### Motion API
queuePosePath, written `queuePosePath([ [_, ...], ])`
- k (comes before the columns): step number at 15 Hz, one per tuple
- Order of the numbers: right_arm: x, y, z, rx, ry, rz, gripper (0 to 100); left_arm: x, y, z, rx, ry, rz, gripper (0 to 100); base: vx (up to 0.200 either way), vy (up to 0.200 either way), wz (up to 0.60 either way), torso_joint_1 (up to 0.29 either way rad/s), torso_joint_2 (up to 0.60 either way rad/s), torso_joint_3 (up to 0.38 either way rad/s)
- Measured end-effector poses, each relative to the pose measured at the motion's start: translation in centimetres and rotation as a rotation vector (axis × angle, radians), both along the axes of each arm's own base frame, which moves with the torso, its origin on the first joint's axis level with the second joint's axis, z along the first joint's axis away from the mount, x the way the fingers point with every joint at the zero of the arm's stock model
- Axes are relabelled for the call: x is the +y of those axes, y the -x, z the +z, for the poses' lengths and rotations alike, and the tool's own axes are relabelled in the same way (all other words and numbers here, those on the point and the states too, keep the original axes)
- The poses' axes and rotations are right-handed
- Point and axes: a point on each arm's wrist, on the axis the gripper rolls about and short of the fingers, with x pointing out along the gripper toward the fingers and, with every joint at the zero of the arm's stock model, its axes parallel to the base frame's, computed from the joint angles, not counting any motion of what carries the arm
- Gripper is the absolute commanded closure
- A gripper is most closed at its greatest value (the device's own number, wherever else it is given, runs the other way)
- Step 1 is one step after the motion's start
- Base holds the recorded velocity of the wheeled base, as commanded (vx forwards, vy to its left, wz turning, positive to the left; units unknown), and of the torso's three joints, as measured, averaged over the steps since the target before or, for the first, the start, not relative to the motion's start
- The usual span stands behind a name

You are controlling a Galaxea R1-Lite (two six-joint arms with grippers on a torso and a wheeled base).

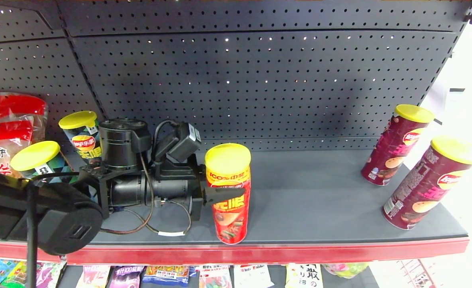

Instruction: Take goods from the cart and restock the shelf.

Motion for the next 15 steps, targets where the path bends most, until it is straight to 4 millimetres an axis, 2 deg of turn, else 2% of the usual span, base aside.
queuePosePath([
  [15,0.0,0.0,0.0,-0.002,0.000,0.000,100,0.2,1.2,-1.1,-0.001,-0.007,0.005,100,0.000,0.000,0.00,0.000,0.00,0.000],
])
